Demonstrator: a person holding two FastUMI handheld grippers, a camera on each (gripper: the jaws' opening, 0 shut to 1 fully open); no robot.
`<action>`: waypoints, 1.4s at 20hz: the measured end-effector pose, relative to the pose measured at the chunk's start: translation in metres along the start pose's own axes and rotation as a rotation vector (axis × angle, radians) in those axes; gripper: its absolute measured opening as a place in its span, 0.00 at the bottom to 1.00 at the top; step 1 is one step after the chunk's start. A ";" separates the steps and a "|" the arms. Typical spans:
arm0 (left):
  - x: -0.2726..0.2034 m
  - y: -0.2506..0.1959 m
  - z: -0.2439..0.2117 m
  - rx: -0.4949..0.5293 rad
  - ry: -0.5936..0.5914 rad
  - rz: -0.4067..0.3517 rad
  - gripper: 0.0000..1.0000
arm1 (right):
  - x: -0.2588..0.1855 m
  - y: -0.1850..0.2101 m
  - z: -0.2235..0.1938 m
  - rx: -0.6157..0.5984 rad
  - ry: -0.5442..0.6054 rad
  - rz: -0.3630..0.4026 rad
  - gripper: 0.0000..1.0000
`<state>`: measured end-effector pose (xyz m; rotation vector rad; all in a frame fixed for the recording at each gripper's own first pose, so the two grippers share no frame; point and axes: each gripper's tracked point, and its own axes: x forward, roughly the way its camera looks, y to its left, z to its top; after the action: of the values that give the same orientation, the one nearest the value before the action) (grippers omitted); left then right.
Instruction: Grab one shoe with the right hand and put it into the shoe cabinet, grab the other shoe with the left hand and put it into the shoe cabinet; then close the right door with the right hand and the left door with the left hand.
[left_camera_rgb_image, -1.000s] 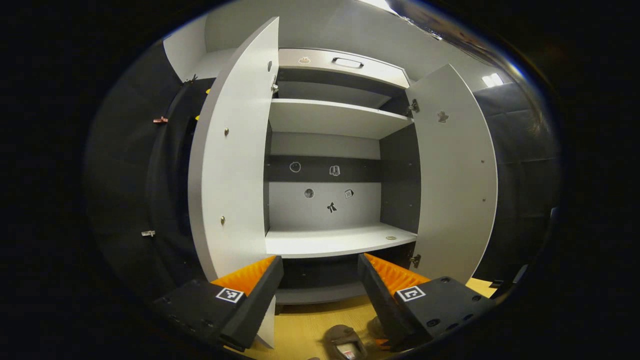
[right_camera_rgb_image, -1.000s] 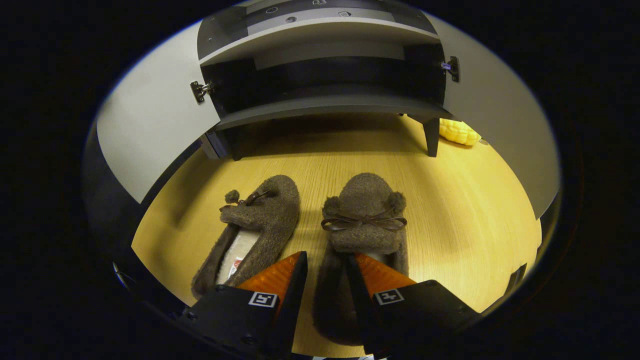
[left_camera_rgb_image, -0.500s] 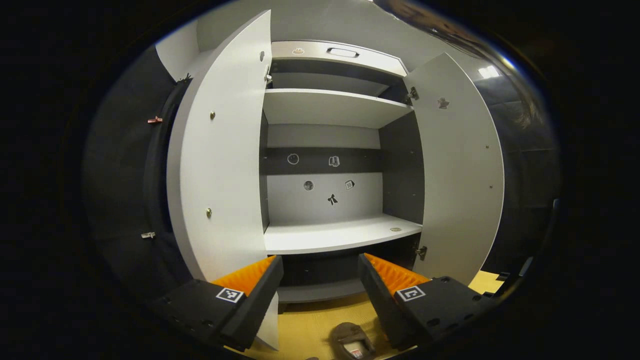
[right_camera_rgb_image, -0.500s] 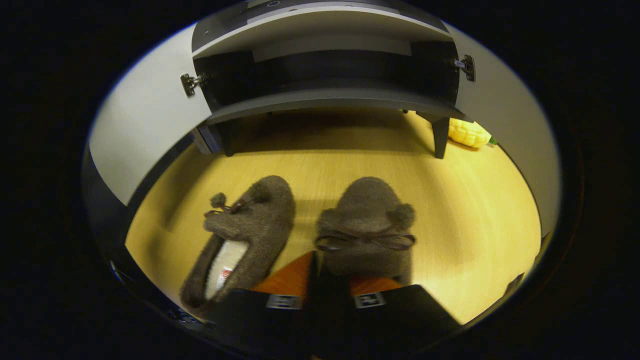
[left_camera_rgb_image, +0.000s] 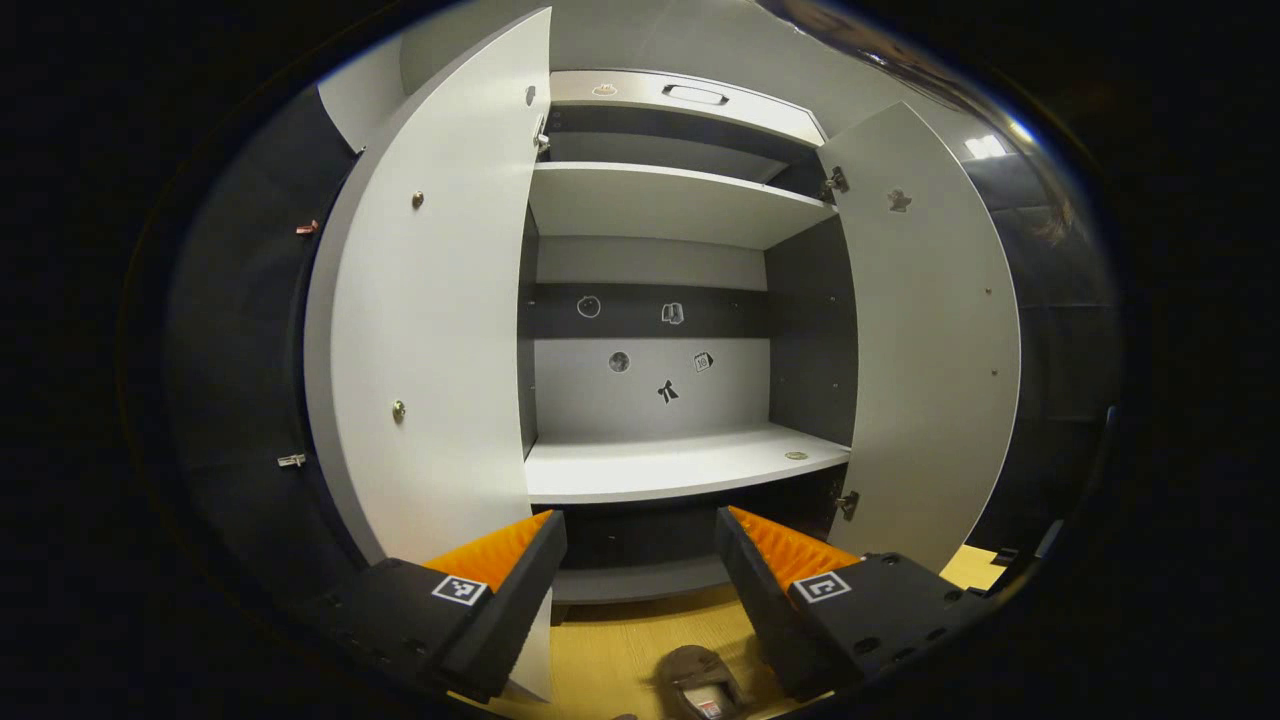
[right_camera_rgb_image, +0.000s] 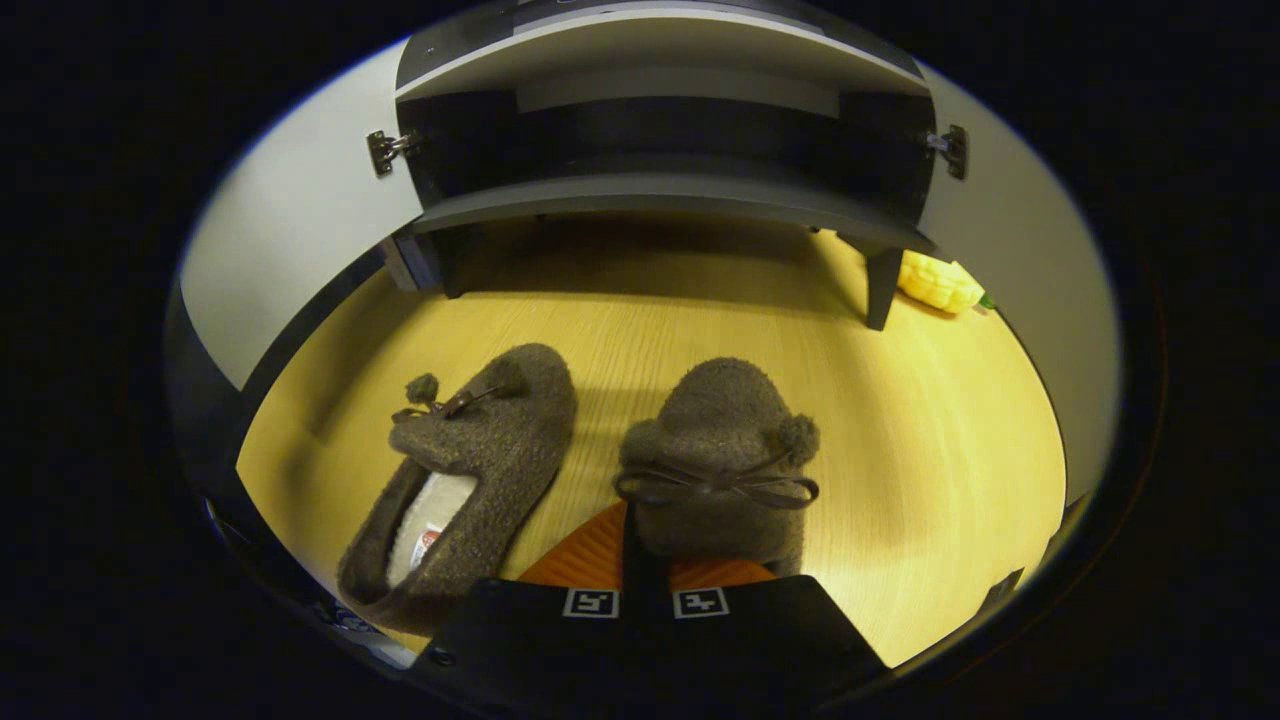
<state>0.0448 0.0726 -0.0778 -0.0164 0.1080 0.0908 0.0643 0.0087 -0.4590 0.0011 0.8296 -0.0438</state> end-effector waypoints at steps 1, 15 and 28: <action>0.000 0.000 0.001 0.003 -0.001 0.001 0.95 | -0.005 0.001 0.000 -0.008 0.005 0.008 0.05; -0.026 -0.019 -0.007 -0.070 0.005 -0.017 0.94 | -0.146 -0.025 0.203 -0.012 -0.352 0.019 0.05; -0.047 -0.032 -0.025 -0.168 0.035 0.032 0.94 | -0.115 -0.035 0.401 -0.019 -0.434 0.020 0.05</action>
<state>-0.0012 0.0356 -0.0973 -0.1837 0.1355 0.1317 0.2811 -0.0290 -0.1025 -0.0176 0.3962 -0.0165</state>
